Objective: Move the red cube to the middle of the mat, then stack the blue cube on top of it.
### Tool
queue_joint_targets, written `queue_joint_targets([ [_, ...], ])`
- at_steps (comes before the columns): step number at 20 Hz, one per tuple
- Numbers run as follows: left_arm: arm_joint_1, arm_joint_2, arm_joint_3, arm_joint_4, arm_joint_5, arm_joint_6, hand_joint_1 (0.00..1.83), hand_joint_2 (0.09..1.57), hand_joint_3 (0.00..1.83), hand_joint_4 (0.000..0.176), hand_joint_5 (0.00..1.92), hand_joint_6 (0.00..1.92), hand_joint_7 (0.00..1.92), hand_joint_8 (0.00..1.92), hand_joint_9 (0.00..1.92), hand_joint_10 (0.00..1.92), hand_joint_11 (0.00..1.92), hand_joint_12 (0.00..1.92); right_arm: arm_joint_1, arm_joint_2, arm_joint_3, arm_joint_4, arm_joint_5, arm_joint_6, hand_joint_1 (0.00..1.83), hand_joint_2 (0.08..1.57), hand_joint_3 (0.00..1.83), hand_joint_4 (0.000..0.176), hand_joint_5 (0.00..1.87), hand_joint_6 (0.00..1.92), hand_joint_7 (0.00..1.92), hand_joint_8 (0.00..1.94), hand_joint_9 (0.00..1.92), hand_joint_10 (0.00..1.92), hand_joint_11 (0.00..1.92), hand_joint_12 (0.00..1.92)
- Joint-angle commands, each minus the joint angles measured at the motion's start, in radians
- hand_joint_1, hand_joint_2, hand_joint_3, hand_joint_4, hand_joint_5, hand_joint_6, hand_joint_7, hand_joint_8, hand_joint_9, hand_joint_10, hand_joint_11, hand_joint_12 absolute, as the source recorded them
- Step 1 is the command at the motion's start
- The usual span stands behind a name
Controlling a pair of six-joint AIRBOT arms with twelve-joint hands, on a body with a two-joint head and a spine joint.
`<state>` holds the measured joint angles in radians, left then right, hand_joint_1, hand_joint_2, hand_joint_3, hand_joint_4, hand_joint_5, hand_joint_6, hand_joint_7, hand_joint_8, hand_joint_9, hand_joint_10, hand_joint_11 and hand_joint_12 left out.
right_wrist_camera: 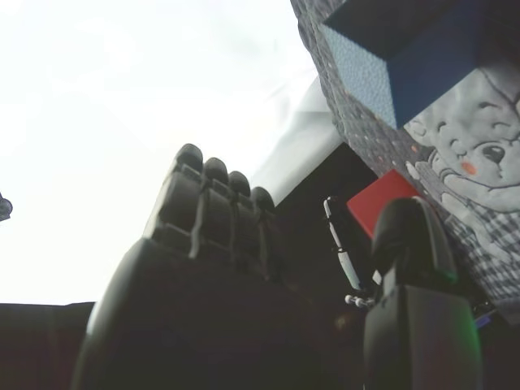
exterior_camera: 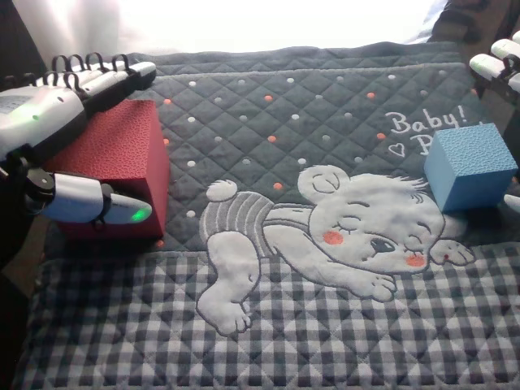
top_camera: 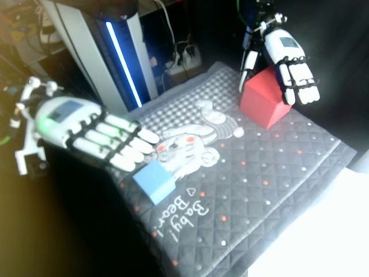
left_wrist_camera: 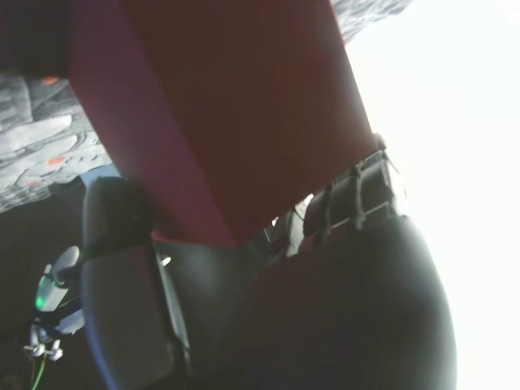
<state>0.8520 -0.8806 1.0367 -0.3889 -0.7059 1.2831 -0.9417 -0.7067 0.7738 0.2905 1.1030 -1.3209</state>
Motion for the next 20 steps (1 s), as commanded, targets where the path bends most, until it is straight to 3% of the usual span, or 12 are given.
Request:
queue_joint_targets([
  [1, -0.01, -0.004, 0.005, 0.009, -0.09, 0.006, 1.01, 0.92, 0.0, 0.144, 0.05, 0.01, 0.07, 0.01, 0.07, 0.0, 0.0, 0.25, 0.003, 0.002, 0.005, -0.006, 0.129, 0.002, 0.7, 1.19, 0.0, 0.0, 0.0, 0.0, 0.0, 0.0, 0.0, 0.0, 0.0, 0.0],
  [2, -0.01, -0.005, 0.005, 0.009, -0.089, 0.006, 1.07, 0.98, 0.0, 0.141, 0.19, 0.03, 0.25, 0.07, 0.16, 0.48, 0.0, 1.14, 0.003, 0.002, 0.005, -0.006, 0.129, 0.003, 0.7, 1.19, 0.0, 0.0, 0.0, 0.0, 0.0, 0.0, 0.0, 0.0, 0.0, 0.0],
  [3, -0.01, -0.007, 0.005, 0.009, -0.087, 0.006, 1.13, 0.99, 0.0, 0.127, 0.3, 0.04, 0.34, 0.14, 0.12, 0.98, 0.0, 1.63, 0.002, 0.002, 0.005, -0.005, 0.129, 0.003, 0.7, 1.19, 0.0, 0.002, 0.0, 0.0, 0.0, 0.0, 0.0, 0.0, 0.0, 0.0],
  [5, -0.01, -0.007, -0.001, 0.014, -0.093, 0.006, 1.28, 1.03, 0.0, 0.104, 0.21, 1.11, 0.1, 1.29, 0.2, 1.59, 0.29, 1.9, 0.0, 0.001, 0.005, -0.004, 0.129, 0.004, 0.7, 1.2, 0.01, 0.0, 0.0, 0.0, 0.0, 0.0, 0.0, 0.0, 0.0, 0.0],
  [7, -0.009, -0.005, -0.006, 0.032, -0.122, -0.021, 1.39, 1.05, 0.01, 0.101, 0.01, 1.91, 0.0, 1.78, 0.16, 1.92, 0.36, 1.92, -0.001, 0.002, 0.006, -0.004, 0.129, 0.004, 0.65, 1.22, 0.01, 0.026, 0.0, 0.0, 0.0, 0.0, 0.0, 0.0, 0.0, 0.0],
  [10, -0.009, 0.006, -0.017, 0.06, -0.188, -0.062, 1.46, 1.03, 0.0, 0.079, 0.0, 1.91, 0.0, 1.78, 0.16, 1.92, 0.33, 1.92, -0.003, 0.004, 0.009, -0.005, 0.129, 0.004, 0.62, 1.23, 0.01, 0.05, 0.0, 0.0, 0.0, 0.0, 0.0, 0.0, 0.0, 0.0],
  [12, -0.009, 0.017, -0.031, 0.103, -0.253, -0.109, 1.46, 1.05, 0.01, 0.133, 0.0, 1.86, 0.0, 1.71, 0.09, 1.92, 0.26, 1.92, -0.003, 0.004, 0.01, -0.005, 0.129, 0.004, 0.63, 1.24, 0.01, 0.057, 0.0, 0.0, 0.0, 0.0, 0.0, 0.0, 0.0, 0.0],
  [13, -0.01, 0.022, -0.037, 0.132, -0.285, -0.136, 1.45, 1.07, 0.01, 0.133, 0.0, 1.8, 0.0, 1.64, 0.05, 1.89, 0.22, 1.92, -0.003, 0.004, 0.011, -0.005, 0.129, 0.004, 0.64, 1.24, 0.01, 0.059, 0.0, 0.0, 0.0, 0.0, 0.0, 0.0, 0.0, 0.0],
  [14, -0.019, 0.023, -0.039, 0.158, -0.314, -0.162, 1.42, 1.07, 0.01, 0.091, 0.03, 1.62, 0.01, 1.62, 0.11, 1.87, 0.3, 1.92, -0.003, 0.004, 0.011, -0.004, 0.129, 0.004, 0.61, 1.24, 0.01, 0.061, 0.0, 0.0, 0.0, 0.0, 0.0, 0.0, 0.0, 0.0],
  [16, -0.059, 0.01, -0.04, 0.208, -0.329, -0.191, 1.41, 1.06, 0.01, 0.064, 0.13, 1.5, 0.03, 1.66, 0.17, 1.92, 0.36, 1.92, -0.003, 0.004, 0.013, -0.004, 0.129, 0.004, 0.62, 1.24, 0.01, 0.062, 0.0, 0.0, 0.0, 0.0, 0.0, 0.0, 0.0, 0.0],
  [19, -0.146, -0.066, -0.013, 0.257, -0.289, -0.206, 1.29, 1.11, 0.03, 0.093, 0.11, 1.47, 0.01, 1.65, 0.18, 1.89, 0.34, 1.92, -0.003, 0.003, 0.015, -0.005, 0.129, 0.004, 0.63, 1.24, 0.01, 0.064, 0.0, 0.0, 0.0, 0.0, 0.0, 0.0, 0.0, 0.0],
  [20, -0.202, -0.152, 0.055, 0.312, -0.208, -0.3, 1.24, 1.1, 0.02, 0.089, 0.2, 1.19, 0.06, 1.41, 0.13, 1.69, 0.23, 1.92, -0.004, 0.003, 0.016, -0.006, 0.121, 0.004, 0.68, 1.25, 0.01, 0.051, 0.0, 0.0, 0.0, 0.0, 0.0, 0.0, 0.0, 0.0],
])
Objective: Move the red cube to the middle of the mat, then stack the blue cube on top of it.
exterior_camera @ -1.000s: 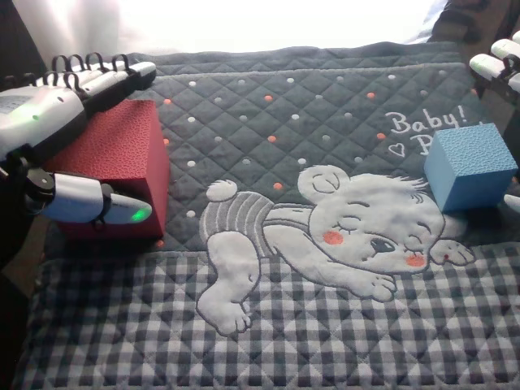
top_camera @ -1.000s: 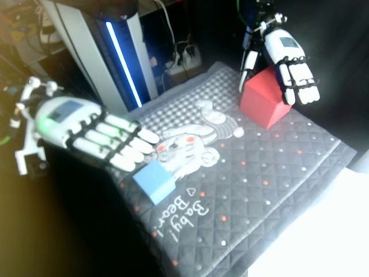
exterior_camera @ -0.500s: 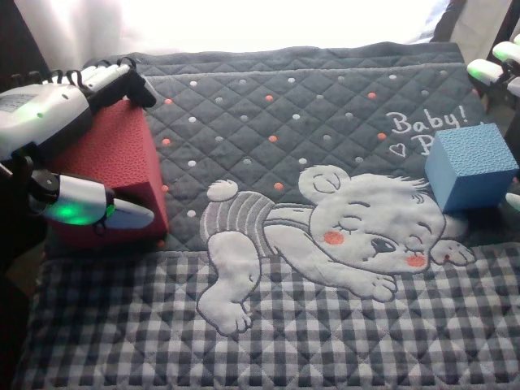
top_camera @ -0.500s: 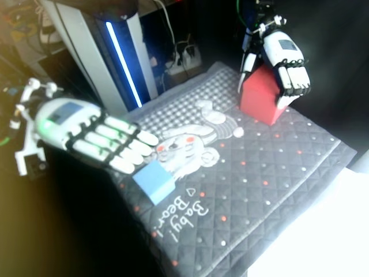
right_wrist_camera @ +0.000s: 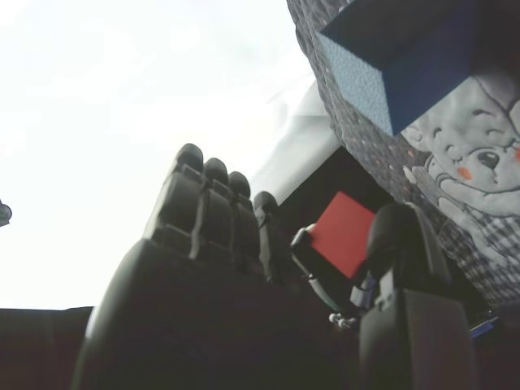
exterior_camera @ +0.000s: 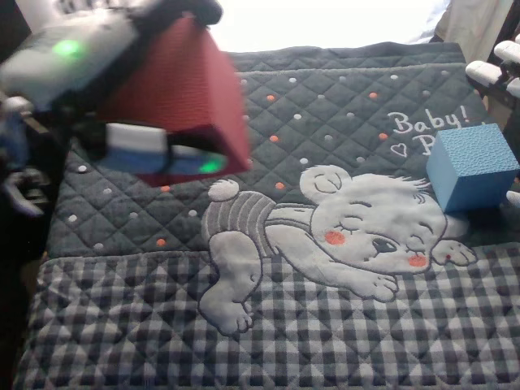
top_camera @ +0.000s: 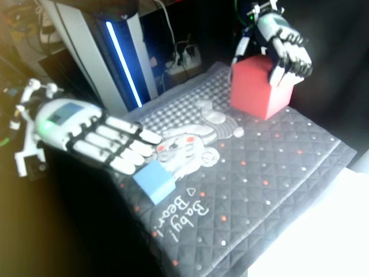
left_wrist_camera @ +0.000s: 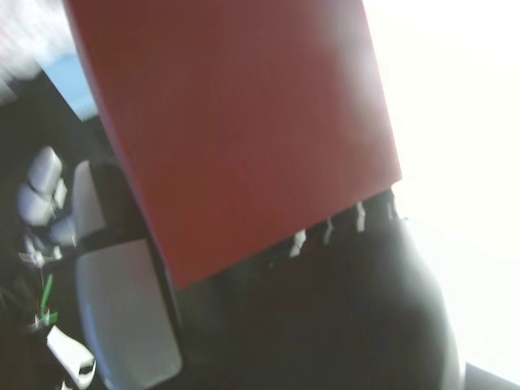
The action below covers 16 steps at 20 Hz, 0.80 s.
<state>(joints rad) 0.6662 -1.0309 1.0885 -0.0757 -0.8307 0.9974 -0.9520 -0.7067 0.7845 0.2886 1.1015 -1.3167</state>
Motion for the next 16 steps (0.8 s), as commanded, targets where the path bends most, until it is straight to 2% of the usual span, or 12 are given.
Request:
queue_joint_targets([
  [1, -0.024, -0.018, 0.013, 0.005, -0.064, -0.021, 1.23, 1.1, 0.02, 0.086, 0.23, 1.12, 0.08, 1.31, 0.13, 1.61, 0.19, 1.92, 0.005, 0.002, 0.005, -0.004, 0.121, 0.0, 0.69, 1.25, 0.01, 0.05, 0.0, 0.0, 0.0, 0.0, 0.0, 0.0, 0.0, 0.0],
  [4, -0.052, -0.078, 0.041, 0.028, 0.015, -0.024, 1.21, 1.09, 0.01, 0.08, 0.2, 1.3, 0.11, 1.33, 0.12, 1.61, 0.16, 1.92, 0.003, -0.001, 0.007, -0.004, 0.117, 0.0, 0.69, 1.25, 0.0, 0.055, 0.0, 0.0, 0.0, 0.0, 0.0, 0.0, 0.0, 0.0],
  [5, -0.054, -0.094, 0.05, 0.028, 0.041, -0.026, 1.18, 1.08, 0.01, 0.08, 0.15, 1.43, 0.06, 1.51, 0.13, 1.81, 0.31, 1.92, 0.002, -0.001, 0.007, -0.004, 0.117, 0.001, 0.68, 1.25, 0.0, 0.041, 0.0, 0.0, 0.0, 0.0, 0.0, 0.0, 0.0, 0.0],
  [6, -0.054, -0.106, 0.061, 0.031, 0.059, -0.036, 1.16, 1.08, 0.0, 0.053, 0.14, 1.32, 0.08, 1.47, 0.12, 1.78, 0.3, 1.92, 0.002, -0.001, 0.007, -0.004, 0.116, 0.002, 0.69, 1.25, 0.0, 0.042, 0.0, 0.0, 0.0, 0.0, 0.0, 0.0, 0.0, 0.0],
  [7, -0.053, -0.113, 0.069, 0.038, 0.072, -0.05, 1.09, 1.07, 0.0, 0.03, 0.16, 1.07, 0.1, 1.3, 0.07, 1.65, 0.2, 1.92, 0.001, -0.001, 0.007, -0.004, 0.115, 0.003, 0.7, 1.24, 0.0, 0.026, 0.0, 0.0, 0.0, 0.0, 0.0, 0.0, 0.0, 0.0],
  [8, -0.053, -0.117, 0.072, 0.038, 0.08, -0.054, 1.02, 1.06, 0.0, 0.041, 0.2, 0.81, 0.15, 0.91, 0.05, 1.31, 0.07, 1.86, 0.001, -0.002, 0.007, -0.004, 0.115, 0.003, 0.71, 1.24, 0.0, 0.022, 0.0, 0.0, 0.0, 0.0, 0.0, 0.0, 0.0, 0.0],
  [9, -0.054, -0.122, 0.074, 0.043, 0.091, -0.054, 0.84, 1.0, 0.0, 0.071, 0.12, 0.27, 0.14, 0.16, 0.07, 0.52, 0.0, 1.57, 0.0, -0.002, 0.007, -0.004, 0.114, 0.003, 0.71, 1.24, 0.0, 0.013, 0.0, 0.0, 0.0, 0.0, 0.0, 0.0, 0.0, 0.0],
  [10, -0.057, -0.124, 0.074, 0.05, 0.099, -0.054, 0.67, 0.97, 0.0, 0.111, 0.03, 0.08, 0.04, 0.04, 0.03, 0.22, 0.0, 1.38, 0.0, -0.003, 0.007, -0.004, 0.114, 0.003, 0.71, 1.24, 0.0, 0.007, 0.0, 0.0, 0.0, 0.0, 0.0, 0.0, 0.0, 0.0],
  [11, -0.059, -0.125, 0.074, 0.05, 0.099, -0.056, 0.58, 0.94, 0.0, 0.128, 0.01, 0.02, 0.01, 0.01, 0.01, 0.04, 0.0, 1.07, 0.0, -0.003, 0.008, -0.004, 0.114, 0.003, 0.69, 1.25, 0.0, 0.015, 0.0, 0.0, 0.0, 0.0, 0.0, 0.0, 0.0, 0.0],
  [12, -0.063, -0.125, 0.08, 0.051, 0.098, -0.071, 0.51, 0.87, 0.0, 0.158, 0.0, 0.0, 0.0, 0.0, 0.0, 0.01, 0.0, 0.21, 0.0, -0.003, 0.009, -0.004, 0.113, 0.003, 0.69, 1.24, 0.0, 0.032, 0.0, 0.0, 0.0, 0.0, 0.0, 0.0, 0.0, 0.0],
  [13, -0.062, -0.126, 0.092, 0.067, 0.09, -0.116, 0.48, 0.84, 0.0, 0.172, 0.0, 0.0, 0.0, 0.0, 0.0, 0.0, 0.0, 0.04, 0.0, -0.003, 0.009, -0.004, 0.113, 0.004, 0.68, 1.25, 0.0, 0.032, 0.0, 0.0, 0.0, 0.0, 0.0, 0.0, 0.0, 0.0],
  [16, -0.033, -0.129, 0.123, 0.095, 0.021, -0.255, 0.47, 0.8, 0.0, 0.176, 0.0, 0.0, 0.0, 0.0, 0.0, 0.0, 0.0, 0.0, 0.0, -0.003, 0.01, -0.004, 0.112, 0.009, 0.7, 1.24, 0.0, 0.048, 0.0, 0.0, 0.0, 0.0, 0.0, 0.0, 0.0, 0.0],
])
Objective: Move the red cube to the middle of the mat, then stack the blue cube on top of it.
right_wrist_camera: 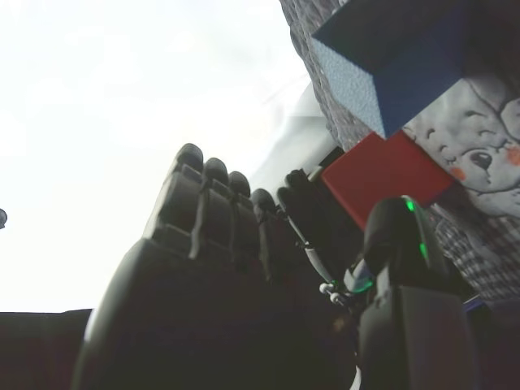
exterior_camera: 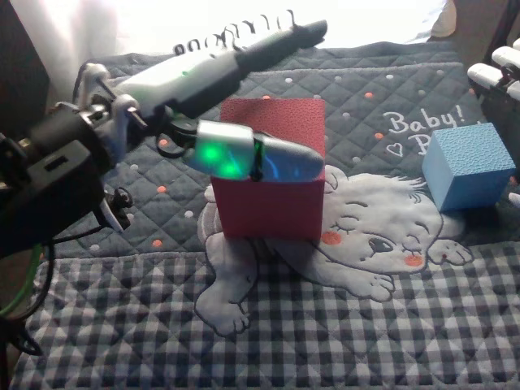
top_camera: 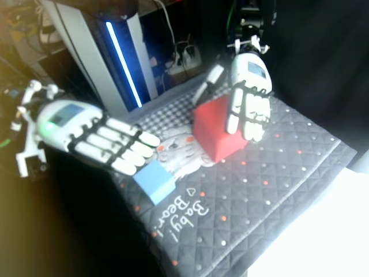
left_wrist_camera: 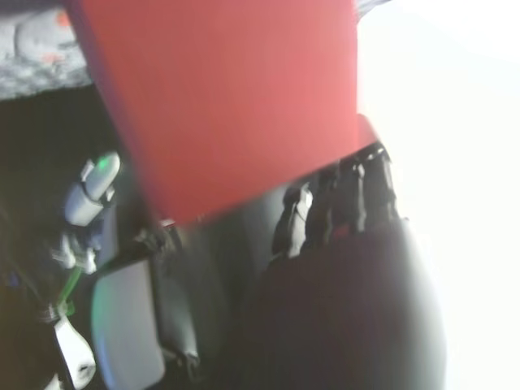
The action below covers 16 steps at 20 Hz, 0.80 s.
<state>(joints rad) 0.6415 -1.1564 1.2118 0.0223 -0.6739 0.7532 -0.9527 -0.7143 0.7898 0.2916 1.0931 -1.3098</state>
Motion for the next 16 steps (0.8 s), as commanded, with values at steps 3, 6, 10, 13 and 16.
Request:
queue_joint_targets([
  [3, 0.015, 0.049, -0.053, -0.017, -0.207, 0.051, 0.46, 0.81, 0.0, 0.176, 0.0, 0.0, 0.0, 0.0, 0.0, 0.0, 0.0, 0.0, 0.001, 0.005, 0.017, -0.008, 0.108, 0.035, 0.71, 1.21, 0.0, 0.017, 0.0, 0.0, 0.0, 0.0, 0.0, 0.0, 0.01, 0.01],
  [6, 0.08, 0.141, -0.145, -0.115, -0.34, 0.198, 0.42, 0.89, 0.01, 0.176, 0.0, 0.0, 0.0, 0.0, 0.0, 0.0, 0.0, 0.0, 0.01, -0.021, 0.073, -0.014, 0.038, 0.119, 0.8, 1.15, 0.0, 0.0, 0.0, 0.0, 0.0, 0.0, 0.01, 0.0, 0.0, 0.01],
  [10, 0.191, 0.249, -0.218, -0.199, -0.512, 0.233, 0.34, 1.0, 0.02, 0.098, 0.0, 0.0, 0.0, 0.0, 0.0, 0.0, 0.0, 0.0, 0.07, -0.06, 0.133, -0.012, -0.06, 0.177, 0.95, 1.15, 0.0, 0.0, 0.0, 0.0, 0.01, 0.01, 0.04, 0.02, 0.02, 0.03],
  [13, 0.244, 0.293, -0.255, -0.227, -0.59, 0.26, 0.35, 1.01, 0.02, 0.09, 0.0, 0.0, 0.0, 0.0, 0.0, 0.0, 0.0, 0.0, 0.118, -0.096, 0.167, -0.012, -0.121, 0.177, 1.0, 1.15, 0.0, 0.0, 0.0, 0.0, 0.06, 0.01, 0.1, 0.06, 0.0, 0.37],
  [16, 0.277, 0.31, -0.272, -0.242, -0.647, 0.26, 0.36, 1.02, 0.01, 0.084, 0.0, 0.0, 0.0, 0.0, 0.0, 0.0, 0.0, 0.0, 0.144, -0.138, 0.216, -0.01, -0.172, 0.222, 0.96, 1.14, 0.0, 0.0, 0.0, 0.0, 0.03, 0.0, 0.06, 0.06, 0.0, 0.67],
])
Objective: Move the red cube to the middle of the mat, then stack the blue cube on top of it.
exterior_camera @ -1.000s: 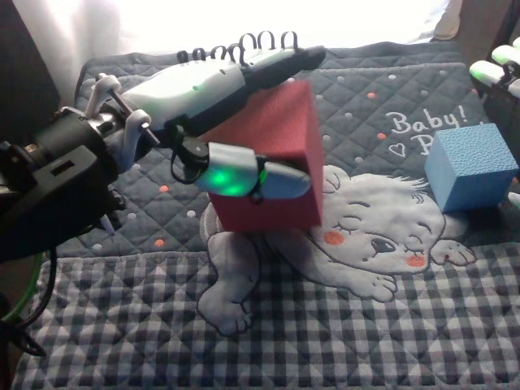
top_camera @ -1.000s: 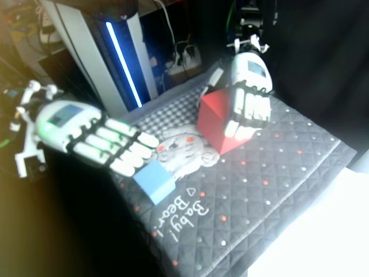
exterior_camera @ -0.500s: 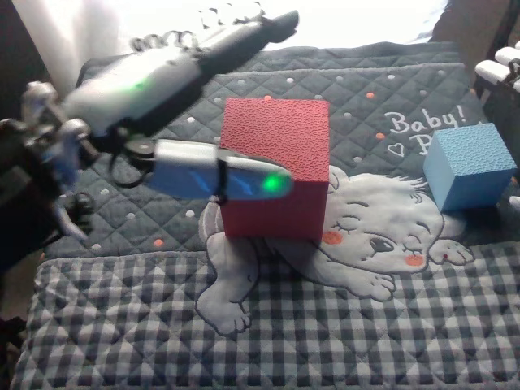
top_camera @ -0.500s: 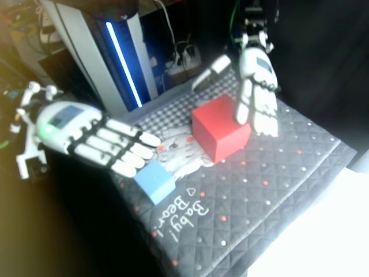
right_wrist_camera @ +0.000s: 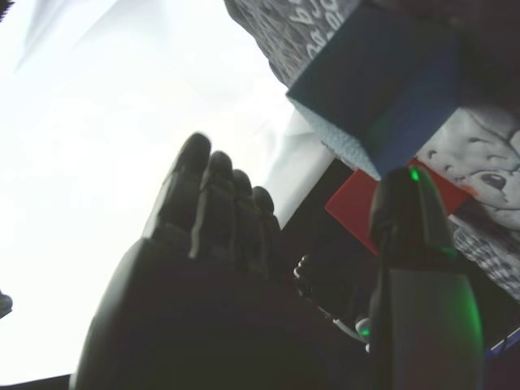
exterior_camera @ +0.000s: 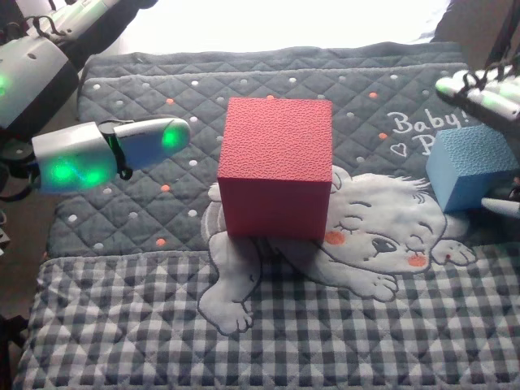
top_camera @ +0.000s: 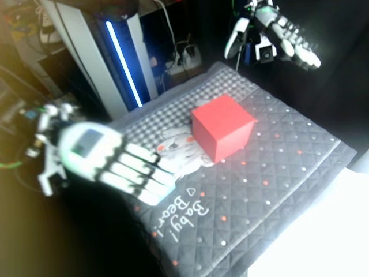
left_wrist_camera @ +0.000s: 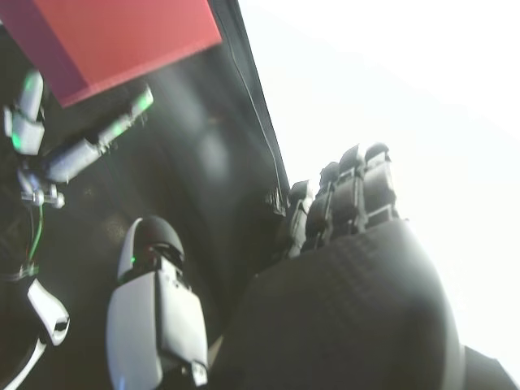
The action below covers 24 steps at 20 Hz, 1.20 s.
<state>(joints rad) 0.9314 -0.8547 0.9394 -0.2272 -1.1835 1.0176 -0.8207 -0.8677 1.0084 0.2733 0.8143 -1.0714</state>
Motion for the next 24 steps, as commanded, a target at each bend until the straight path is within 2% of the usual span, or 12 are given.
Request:
queue_joint_targets([
  [1, 0.002, 0.014, -0.004, -0.002, -0.158, -0.005, 0.37, 1.04, 0.02, 0.072, 0.0, 0.0, 0.0, 0.0, 0.0, 0.0, 0.0, 0.0, 0.012, -0.002, 0.023, 0.008, 0.092, 0.033, 1.0, 1.14, 0.0, 0.0, 0.0, 0.0, 0.06, 0.01, 0.07, 0.09, 0.0, 0.83],
  [3, 0.028, 0.025, -0.015, -0.02, -0.198, -0.005, 0.45, 1.06, 0.03, 0.048, 0.0, 0.0, 0.0, 0.0, 0.0, 0.0, 0.0, 0.0, 0.013, -0.028, 0.055, 0.009, 0.067, 0.074, 1.03, 1.15, 0.0, 0.0, 0.05, 0.01, 0.23, 0.04, 0.2, 0.32, 0.0, 1.33],
  [5, 0.045, 0.029, -0.019, -0.034, -0.224, -0.005, 0.49, 1.08, 0.02, 0.032, 0.01, 0.0, 0.0, 0.0, 0.0, 0.0, 0.0, 0.0, 0.019, -0.041, 0.063, 0.009, 0.055, 0.074, 1.12, 1.16, 0.0, 0.0, 0.19, 1.11, 0.32, 0.9, 0.22, 1.22, 0.05, 1.79],
  [7, 0.053, 0.029, -0.02, -0.043, -0.239, -0.005, 0.5, 1.08, 0.01, 0.044, 0.03, 0.01, 0.0, 0.0, 0.0, 0.0, 0.0, 0.0, 0.028, -0.046, 0.064, 0.009, 0.053, 0.074, 1.11, 0.87, 1.02, 0.015, 0.66, 1.86, 0.74, 1.86, 0.9, 1.89, 0.91, 1.92],
  [9, 0.061, 0.03, -0.021, -0.052, -0.249, -0.005, 0.5, 1.08, 0.01, 0.048, 0.04, 0.01, 0.0, 0.0, 0.0, 0.0, 0.0, 0.0, 0.046, -0.046, 0.063, -0.007, 0.053, 0.074, 1.46, 1.0, 0.43, 0.0, 0.93, 1.92, 1.02, 1.94, 1.14, 1.92, 1.23, 1.92],
  [17, 0.096, 0.038, -0.024, -0.088, -0.289, -0.005, 0.57, 1.07, 0.0, 0.046, 0.06, 0.01, 0.0, 0.0, 0.0, 0.0, 0.0, 0.0, 0.181, 0.028, 0.031, -0.221, 0.053, 0.191, 1.49, 1.05, 0.35, 0.0, 0.96, 1.92, 1.17, 1.94, 1.24, 1.92, 1.28, 1.92],
  [18, 0.1, 0.038, -0.025, -0.09, -0.293, -0.005, 0.55, 1.06, 0.0, 0.049, 0.05, 0.0, 0.0, 0.0, 0.0, 0.0, 0.0, 0.0, 0.205, 0.029, 0.032, -0.245, 0.053, 0.204, 1.25, 0.8, 1.05, 0.0, 0.78, 1.78, 0.95, 1.94, 1.17, 1.92, 1.22, 1.92],
  [19, 0.103, 0.038, -0.025, -0.092, -0.295, -0.005, 0.56, 1.06, 0.0, 0.052, 0.04, 0.0, 0.0, 0.0, 0.0, 0.0, 0.0, 0.0, 0.232, 0.03, 0.032, -0.262, 0.053, 0.206, 1.2, 0.8, 1.11, 0.0, 0.7, 1.73, 0.89, 1.94, 1.18, 1.92, 1.23, 1.92],
  [20, 0.105, 0.038, -0.024, -0.097, -0.297, -0.005, 0.56, 1.07, 0.0, 0.05, 0.05, 0.0, 0.0, 0.0, 0.0, 0.0, 0.0, 0.0, 0.276, 0.03, 0.031, -0.295, 0.053, 0.209, 1.17, 1.03, 0.64, 0.0, 0.63, 1.47, 0.71, 1.94, 1.15, 1.92, 1.21, 1.92],
  [21, 0.106, 0.038, -0.023, -0.1, -0.301, -0.005, 0.55, 1.07, 0.0, 0.063, 0.05, 0.0, 0.0, 0.0, 0.0, 0.0, 0.0, 0.0, 0.298, 0.03, 0.029, -0.314, 0.053, 0.212, 1.17, 1.05, 0.62, 0.0, 0.61, 1.48, 0.69, 1.94, 1.11, 1.92, 1.17, 1.92],
  [23, 0.112, 0.035, -0.019, -0.114, -0.323, -0.005, 0.55, 1.08, 0.0, 0.047, 0.1, 0.02, 0.0, 0.0, 0.0, 0.0, 0.0, 0.0, 0.365, 0.014, 0.025, -0.371, 0.054, 0.218, 1.29, 0.96, 0.87, 0.0, 0.02, 0.19, 0.62, 1.94, 1.1, 1.92, 1.19, 1.92],
  [24, 0.118, 0.035, -0.019, -0.121, -0.331, -0.005, 0.59, 1.08, 0.01, 0.015, 0.12, 0.03, 0.0, 0.0, 0.0, 0.0, 0.0, 0.0, 0.399, -0.002, 0.027, -0.409, 0.054, 0.219, 1.3, 0.94, 0.92, 0.0, 0.11, 0.13, 0.64, 1.94, 1.1, 1.92, 1.21, 1.92],
])
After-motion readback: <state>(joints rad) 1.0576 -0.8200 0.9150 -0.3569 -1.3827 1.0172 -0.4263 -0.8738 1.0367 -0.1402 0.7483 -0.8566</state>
